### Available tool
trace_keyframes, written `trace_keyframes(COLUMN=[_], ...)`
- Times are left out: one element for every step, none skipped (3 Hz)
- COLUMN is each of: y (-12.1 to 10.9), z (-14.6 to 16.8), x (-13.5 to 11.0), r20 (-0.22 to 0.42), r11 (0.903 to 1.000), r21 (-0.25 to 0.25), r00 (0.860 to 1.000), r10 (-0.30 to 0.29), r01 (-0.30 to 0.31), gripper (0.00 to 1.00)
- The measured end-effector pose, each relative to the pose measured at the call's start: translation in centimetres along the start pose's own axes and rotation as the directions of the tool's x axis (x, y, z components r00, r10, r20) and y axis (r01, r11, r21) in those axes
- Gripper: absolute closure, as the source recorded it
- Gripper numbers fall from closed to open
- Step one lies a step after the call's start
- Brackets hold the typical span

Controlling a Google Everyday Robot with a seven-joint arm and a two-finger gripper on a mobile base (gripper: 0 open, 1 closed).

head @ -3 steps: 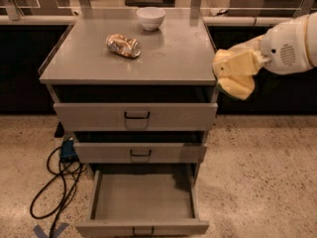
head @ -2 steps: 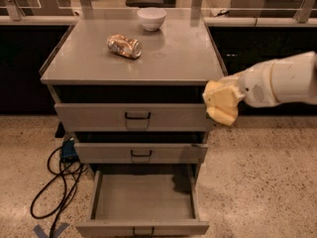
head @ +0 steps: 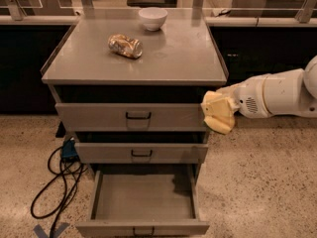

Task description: Place sponge into bottom drawer

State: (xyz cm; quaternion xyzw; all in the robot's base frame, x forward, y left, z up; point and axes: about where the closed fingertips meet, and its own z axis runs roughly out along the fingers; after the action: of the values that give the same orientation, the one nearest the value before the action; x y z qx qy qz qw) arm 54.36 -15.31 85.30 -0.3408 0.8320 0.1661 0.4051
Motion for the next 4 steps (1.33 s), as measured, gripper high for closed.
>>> trace_keyframes(y=[0.9, 2.5, 4.7, 7.1], z=[1.4, 5.8, 11.4, 13.9], x=[1.8, 8.2, 15.6, 18.0], r20=[-0.026, -0.078, -0.153, -0.179], r11=[0.9998, 0.9992, 0.9966, 0.9953], r21=[0.012, 0.026, 0.03, 0.026], r00=[1.0, 0.996, 0.985, 0.979], r10=[-0.017, 0.034, 0.081, 0.097], r01=[0.017, -0.032, -0.077, -0.094], gripper=[1.0, 1.0, 1.0, 1.0])
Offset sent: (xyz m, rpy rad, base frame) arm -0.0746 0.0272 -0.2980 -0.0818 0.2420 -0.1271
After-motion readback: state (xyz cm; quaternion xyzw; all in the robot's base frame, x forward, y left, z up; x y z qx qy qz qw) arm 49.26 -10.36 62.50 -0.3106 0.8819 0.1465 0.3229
